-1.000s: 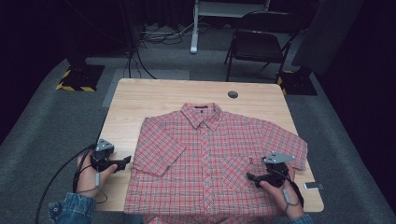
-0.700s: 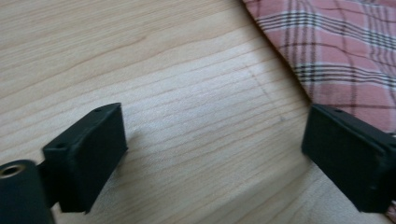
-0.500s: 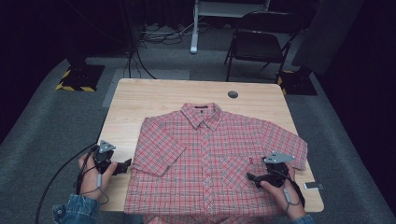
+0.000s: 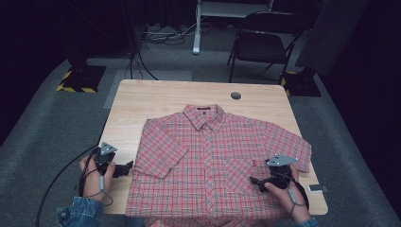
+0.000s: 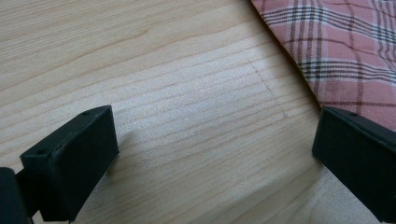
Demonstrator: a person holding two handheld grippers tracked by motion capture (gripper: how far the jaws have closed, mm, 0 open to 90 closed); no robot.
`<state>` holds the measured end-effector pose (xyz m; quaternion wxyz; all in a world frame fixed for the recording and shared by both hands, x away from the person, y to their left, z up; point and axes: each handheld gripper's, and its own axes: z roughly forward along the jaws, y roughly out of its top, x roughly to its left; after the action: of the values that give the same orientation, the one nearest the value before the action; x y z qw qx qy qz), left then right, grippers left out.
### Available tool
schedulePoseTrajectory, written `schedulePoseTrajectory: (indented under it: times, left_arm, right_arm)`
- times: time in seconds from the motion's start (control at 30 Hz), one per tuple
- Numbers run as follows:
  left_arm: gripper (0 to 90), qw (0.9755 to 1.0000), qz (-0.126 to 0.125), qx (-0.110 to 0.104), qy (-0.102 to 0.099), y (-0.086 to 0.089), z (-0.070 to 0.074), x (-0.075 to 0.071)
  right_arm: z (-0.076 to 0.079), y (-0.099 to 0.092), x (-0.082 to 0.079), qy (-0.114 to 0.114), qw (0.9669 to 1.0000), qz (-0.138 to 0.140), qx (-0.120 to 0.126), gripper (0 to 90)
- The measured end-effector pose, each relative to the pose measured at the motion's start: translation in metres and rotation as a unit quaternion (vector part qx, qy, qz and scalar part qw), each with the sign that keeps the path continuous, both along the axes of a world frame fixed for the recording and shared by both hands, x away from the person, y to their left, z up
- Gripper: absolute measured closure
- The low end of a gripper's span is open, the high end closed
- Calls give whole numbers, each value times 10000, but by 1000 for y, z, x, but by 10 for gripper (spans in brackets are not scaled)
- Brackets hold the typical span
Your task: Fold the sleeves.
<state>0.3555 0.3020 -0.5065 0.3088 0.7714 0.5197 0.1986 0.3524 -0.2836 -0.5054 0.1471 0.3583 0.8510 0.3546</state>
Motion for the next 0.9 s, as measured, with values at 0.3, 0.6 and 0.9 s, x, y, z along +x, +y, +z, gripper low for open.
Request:
schedulePoseTrajectory:
  times: [0.3,0.6,0.9]
  left_arm:
    - [4,10000,-4,-5,-1,0,0,0]
    - [4,10000,-9,-6,0,0,0,0]
    - [4,10000,-12,-6,0,0,0,0]
  right_arm:
    - [10,-6,-1,19,9999,107,2,60]
    - [32,-18,0,-158,9998,17,88,60]
    - [51,-27,5,-319,9993,-65,209,60]
